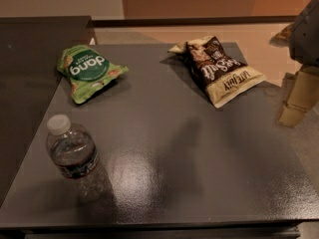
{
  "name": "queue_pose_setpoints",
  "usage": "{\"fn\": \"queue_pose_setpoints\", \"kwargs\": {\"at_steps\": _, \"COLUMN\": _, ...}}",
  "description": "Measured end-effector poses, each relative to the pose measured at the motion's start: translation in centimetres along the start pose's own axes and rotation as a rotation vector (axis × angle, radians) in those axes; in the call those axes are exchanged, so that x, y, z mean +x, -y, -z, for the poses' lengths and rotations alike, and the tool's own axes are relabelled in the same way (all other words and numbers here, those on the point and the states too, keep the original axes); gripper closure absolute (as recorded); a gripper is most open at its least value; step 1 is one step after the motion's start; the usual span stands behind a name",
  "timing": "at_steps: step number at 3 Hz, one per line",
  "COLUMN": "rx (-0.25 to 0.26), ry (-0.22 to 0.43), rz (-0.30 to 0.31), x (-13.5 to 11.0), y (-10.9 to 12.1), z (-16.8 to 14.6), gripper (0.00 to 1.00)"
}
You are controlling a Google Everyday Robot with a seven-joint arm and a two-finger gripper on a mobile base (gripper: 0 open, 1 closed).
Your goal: Knock water bottle over
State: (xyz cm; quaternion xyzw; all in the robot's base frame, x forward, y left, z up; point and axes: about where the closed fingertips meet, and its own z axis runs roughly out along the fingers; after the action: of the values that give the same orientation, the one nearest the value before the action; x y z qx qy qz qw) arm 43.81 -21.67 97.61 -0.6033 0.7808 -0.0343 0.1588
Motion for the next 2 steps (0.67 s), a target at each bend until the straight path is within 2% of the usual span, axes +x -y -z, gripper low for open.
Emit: {"fn": "queue_pose_setpoints", "kwargs": {"at_steps": 2, "rx": -0.012, "ry": 0.023, "rz": 0.000, "x": -0.22, "y": 0.04, "z": 0.09, "gripper": 0.00}}
